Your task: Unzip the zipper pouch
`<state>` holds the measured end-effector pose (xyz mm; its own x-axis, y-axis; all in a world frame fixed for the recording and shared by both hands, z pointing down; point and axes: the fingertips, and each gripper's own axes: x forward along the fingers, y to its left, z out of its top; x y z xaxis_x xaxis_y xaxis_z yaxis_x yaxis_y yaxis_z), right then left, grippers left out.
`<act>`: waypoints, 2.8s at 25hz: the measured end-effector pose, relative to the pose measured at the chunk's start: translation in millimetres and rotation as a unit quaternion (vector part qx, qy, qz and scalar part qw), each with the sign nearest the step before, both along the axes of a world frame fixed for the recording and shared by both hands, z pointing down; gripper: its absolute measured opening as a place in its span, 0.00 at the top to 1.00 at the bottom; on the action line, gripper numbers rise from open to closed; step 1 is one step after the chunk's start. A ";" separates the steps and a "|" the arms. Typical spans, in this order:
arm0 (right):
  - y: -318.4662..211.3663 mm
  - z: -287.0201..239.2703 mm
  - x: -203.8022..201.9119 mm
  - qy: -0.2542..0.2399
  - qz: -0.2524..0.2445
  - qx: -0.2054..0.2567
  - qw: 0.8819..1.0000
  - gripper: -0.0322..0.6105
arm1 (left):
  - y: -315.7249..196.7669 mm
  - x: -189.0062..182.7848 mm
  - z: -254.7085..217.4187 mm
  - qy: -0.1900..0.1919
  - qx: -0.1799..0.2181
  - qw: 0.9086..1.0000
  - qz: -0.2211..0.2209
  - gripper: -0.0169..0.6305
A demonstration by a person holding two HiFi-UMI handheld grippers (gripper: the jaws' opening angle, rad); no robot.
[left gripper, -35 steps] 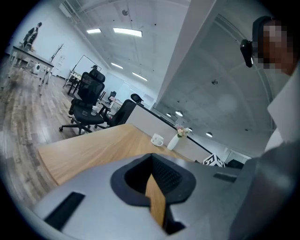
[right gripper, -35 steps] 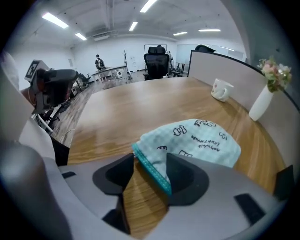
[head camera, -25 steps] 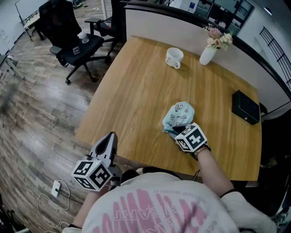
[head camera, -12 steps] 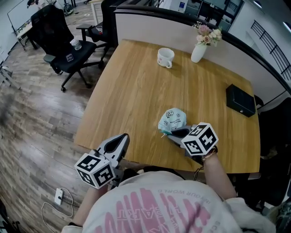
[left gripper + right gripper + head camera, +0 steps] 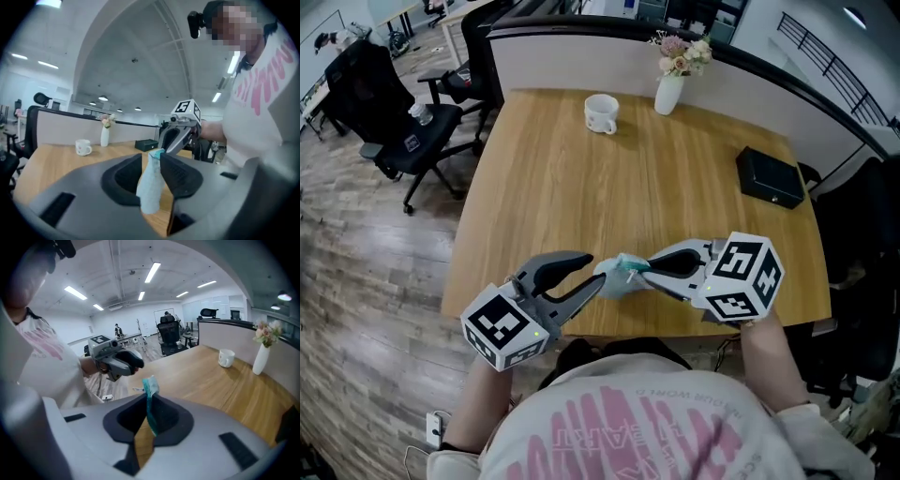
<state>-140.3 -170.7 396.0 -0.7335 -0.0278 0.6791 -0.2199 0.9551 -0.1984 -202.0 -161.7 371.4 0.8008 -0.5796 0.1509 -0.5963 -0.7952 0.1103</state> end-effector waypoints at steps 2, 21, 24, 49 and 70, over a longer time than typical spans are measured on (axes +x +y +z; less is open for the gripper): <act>16.5 -23.5 -5.5 -0.033 -0.037 -0.009 0.999 0.90 | 6.5 18.6 -5.4 -0.038 0.018 0.997 0.058 0.74; -35.5 -127.3 2.9 -0.275 0.103 0.053 0.955 0.68 | -23.6 17.4 -77.6 0.116 0.031 0.992 -0.029 0.96; -21.4 -130.6 -1.0 -0.308 0.075 0.009 0.948 0.71 | -25.8 19.4 -86.1 0.120 0.036 0.991 -0.042 0.96; -14.8 -135.1 128.9 -0.320 0.073 -0.039 0.944 0.70 | -0.7 204.1 -95.3 -0.016 0.111 0.993 0.026 0.96; -5.7 -136.7 186.9 -0.361 0.137 -0.053 0.921 0.95 | 11.2 253.1 -71.5 0.011 0.059 0.998 0.006 0.96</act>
<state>46.5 -176.3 259.3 -0.9700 -0.2417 0.0267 -0.2249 0.8502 -0.4760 51.0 -150.6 299.9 0.8099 -0.5831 0.0642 -0.5855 -0.8101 0.0285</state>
